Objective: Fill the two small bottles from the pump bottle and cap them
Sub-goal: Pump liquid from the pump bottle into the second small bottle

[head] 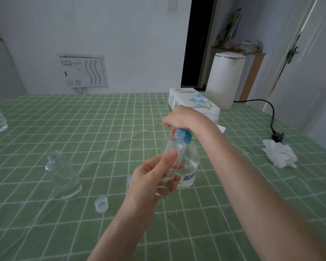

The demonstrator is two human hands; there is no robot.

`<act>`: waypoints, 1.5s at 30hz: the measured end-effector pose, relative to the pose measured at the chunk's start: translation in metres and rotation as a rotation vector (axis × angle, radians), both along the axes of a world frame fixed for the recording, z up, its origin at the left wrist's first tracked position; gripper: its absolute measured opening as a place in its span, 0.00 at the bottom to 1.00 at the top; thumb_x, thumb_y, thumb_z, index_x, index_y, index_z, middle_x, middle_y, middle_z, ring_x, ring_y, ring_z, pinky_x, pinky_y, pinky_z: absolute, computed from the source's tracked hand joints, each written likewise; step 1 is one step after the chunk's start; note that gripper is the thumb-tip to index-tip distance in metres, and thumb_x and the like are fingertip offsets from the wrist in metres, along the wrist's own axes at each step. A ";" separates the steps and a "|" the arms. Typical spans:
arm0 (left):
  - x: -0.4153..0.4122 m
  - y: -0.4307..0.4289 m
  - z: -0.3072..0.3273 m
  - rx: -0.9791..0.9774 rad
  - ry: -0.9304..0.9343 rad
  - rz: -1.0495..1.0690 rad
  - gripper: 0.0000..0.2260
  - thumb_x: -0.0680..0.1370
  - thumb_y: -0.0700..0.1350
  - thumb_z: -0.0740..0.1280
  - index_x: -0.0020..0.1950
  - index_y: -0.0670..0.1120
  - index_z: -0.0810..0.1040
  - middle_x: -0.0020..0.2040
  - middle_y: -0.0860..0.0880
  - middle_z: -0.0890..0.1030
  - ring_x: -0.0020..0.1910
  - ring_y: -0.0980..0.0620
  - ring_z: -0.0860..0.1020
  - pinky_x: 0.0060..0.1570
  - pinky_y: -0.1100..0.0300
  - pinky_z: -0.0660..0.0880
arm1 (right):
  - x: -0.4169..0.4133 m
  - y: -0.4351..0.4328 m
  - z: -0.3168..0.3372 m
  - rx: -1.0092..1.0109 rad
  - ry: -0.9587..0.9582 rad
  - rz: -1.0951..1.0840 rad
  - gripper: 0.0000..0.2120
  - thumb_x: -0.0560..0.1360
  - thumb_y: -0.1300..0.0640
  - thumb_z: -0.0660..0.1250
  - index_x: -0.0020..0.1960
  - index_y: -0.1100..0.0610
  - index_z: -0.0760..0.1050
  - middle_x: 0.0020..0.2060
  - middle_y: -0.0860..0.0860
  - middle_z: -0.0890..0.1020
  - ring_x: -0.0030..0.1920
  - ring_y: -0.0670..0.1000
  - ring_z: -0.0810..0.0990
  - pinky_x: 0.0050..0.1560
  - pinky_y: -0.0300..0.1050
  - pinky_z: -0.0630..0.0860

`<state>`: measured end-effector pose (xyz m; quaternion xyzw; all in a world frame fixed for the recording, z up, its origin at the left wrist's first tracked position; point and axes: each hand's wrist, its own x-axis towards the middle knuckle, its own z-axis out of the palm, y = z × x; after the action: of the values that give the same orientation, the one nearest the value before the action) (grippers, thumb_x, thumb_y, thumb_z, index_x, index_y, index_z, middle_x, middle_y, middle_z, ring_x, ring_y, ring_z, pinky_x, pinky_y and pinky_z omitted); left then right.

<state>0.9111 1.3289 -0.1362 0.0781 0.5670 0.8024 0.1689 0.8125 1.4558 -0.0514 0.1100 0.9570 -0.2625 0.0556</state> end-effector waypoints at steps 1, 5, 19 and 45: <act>0.000 0.000 0.001 0.009 0.000 -0.003 0.12 0.67 0.56 0.71 0.40 0.48 0.86 0.40 0.46 0.85 0.30 0.57 0.78 0.32 0.64 0.74 | 0.000 0.001 0.001 0.018 0.011 -0.001 0.12 0.77 0.56 0.61 0.55 0.61 0.77 0.51 0.56 0.83 0.41 0.53 0.76 0.36 0.41 0.69; 0.000 0.000 0.002 0.040 0.006 0.002 0.12 0.67 0.55 0.71 0.39 0.48 0.86 0.40 0.47 0.85 0.30 0.57 0.78 0.30 0.66 0.75 | -0.002 0.002 0.006 0.125 0.067 -0.031 0.11 0.77 0.58 0.60 0.37 0.59 0.70 0.41 0.54 0.79 0.32 0.50 0.72 0.31 0.40 0.64; -0.001 -0.001 -0.001 0.025 0.005 0.004 0.13 0.67 0.57 0.73 0.42 0.47 0.86 0.40 0.47 0.85 0.30 0.57 0.78 0.32 0.64 0.74 | 0.000 -0.001 0.002 0.004 -0.015 0.006 0.14 0.76 0.56 0.62 0.59 0.61 0.75 0.54 0.56 0.83 0.42 0.54 0.76 0.40 0.42 0.71; 0.000 0.001 -0.002 0.012 0.014 0.001 0.14 0.65 0.57 0.71 0.42 0.48 0.86 0.40 0.48 0.85 0.30 0.57 0.78 0.32 0.64 0.74 | -0.005 0.000 -0.004 -0.015 -0.058 0.006 0.14 0.77 0.55 0.64 0.59 0.61 0.77 0.56 0.54 0.83 0.46 0.54 0.79 0.43 0.44 0.74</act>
<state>0.9112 1.3301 -0.1377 0.0843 0.5633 0.8054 0.1643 0.8079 1.4562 -0.0551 0.1143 0.9533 -0.2662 0.0852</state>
